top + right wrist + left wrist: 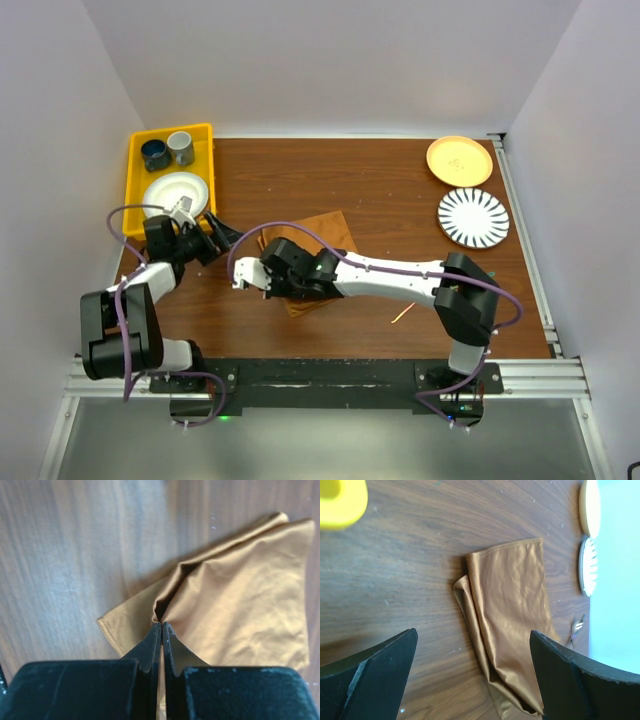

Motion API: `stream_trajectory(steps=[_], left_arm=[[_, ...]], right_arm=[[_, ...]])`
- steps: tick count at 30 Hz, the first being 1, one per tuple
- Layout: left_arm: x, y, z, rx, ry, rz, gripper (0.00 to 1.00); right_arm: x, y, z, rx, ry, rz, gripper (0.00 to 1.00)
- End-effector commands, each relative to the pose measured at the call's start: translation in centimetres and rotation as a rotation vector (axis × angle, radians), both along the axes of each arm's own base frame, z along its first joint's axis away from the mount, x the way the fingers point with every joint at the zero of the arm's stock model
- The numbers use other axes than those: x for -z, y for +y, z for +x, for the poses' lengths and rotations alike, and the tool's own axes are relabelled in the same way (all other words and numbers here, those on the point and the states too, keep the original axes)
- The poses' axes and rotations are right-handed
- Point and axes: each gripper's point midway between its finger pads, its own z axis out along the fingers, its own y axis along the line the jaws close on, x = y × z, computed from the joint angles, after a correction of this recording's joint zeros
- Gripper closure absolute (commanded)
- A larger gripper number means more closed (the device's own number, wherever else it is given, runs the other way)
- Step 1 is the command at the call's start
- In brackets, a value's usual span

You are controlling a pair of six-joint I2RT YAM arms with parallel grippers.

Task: Fold the napkin into a case and place the utensils inside
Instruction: Smooth out the lower triangle-folded napkin at the center of the board.

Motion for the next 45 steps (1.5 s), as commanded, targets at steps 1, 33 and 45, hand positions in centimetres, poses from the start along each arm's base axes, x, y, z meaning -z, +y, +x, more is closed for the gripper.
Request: stream_trajectory(steps=[1,33,45], left_arm=[[-1.0,-0.6,0.5,-0.049,-0.03,-0.129,0.0],[0.2,-7.6,1.5,0.003,0.009,-0.23,0.0],[0.8,-8.2,1.9,0.003,0.023,-0.221,0.0]], right_arm=[[-1.3,-0.3,0.4,-0.015,-0.017,0.011,1.0],[-3.0,-1.0,-0.2,-0.015,0.015,0.049,1.0],[-2.8,-1.0,-0.6,-0.023,0.033,0.05,1.0]])
